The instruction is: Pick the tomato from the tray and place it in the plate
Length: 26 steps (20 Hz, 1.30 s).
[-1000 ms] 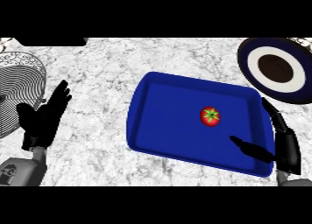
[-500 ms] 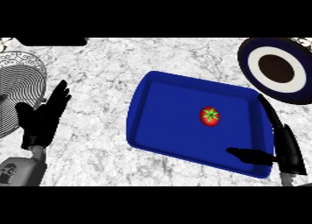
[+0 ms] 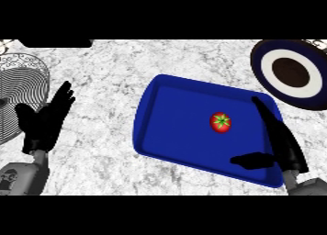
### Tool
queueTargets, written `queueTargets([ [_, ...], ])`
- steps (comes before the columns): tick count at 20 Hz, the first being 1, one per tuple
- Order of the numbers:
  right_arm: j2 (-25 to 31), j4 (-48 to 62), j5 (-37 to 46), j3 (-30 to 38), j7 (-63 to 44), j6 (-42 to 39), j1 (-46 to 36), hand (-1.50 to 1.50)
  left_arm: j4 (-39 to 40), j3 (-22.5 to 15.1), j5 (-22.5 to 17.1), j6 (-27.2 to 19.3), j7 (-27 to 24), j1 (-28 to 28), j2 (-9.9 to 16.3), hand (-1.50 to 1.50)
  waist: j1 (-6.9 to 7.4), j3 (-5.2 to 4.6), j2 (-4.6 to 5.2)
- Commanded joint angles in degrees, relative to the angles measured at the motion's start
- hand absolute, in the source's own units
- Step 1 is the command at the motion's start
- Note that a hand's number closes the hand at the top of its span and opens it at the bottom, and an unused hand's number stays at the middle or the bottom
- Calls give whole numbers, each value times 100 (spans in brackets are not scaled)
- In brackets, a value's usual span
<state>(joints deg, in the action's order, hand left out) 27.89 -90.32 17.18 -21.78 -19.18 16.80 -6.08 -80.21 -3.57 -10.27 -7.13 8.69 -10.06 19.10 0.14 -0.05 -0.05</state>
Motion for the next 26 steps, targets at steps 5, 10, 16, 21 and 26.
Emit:
queueTargets([
  [5, -113, 291, 506, -92, -1043, -906, -464, -150, 403, 418, -105, 388, -32, -237, 120, 0, -1, 2, 6],
  [10, -209, 500, 486, 205, -1127, -1640, -696, -150, -4, 282, 159, 332, -54, 165, -111, 0, 3, 4, 3],
  [16, -1018, 1225, 1160, 368, -1024, -1745, -1055, -150, -194, 394, 428, 329, 246, 7, -303, 0, 0, 5, 5],
  [21, -1191, 1452, 1528, 481, -959, -1819, -1003, -150, -89, 354, 673, 356, -17, 107, -493, 0, -9, 4, 3],
  [26, -1483, 2439, 1854, 765, -788, -1913, -1720, -150, 265, 583, 628, 400, 47, -172, -590, 0, 11, 5, 12],
])
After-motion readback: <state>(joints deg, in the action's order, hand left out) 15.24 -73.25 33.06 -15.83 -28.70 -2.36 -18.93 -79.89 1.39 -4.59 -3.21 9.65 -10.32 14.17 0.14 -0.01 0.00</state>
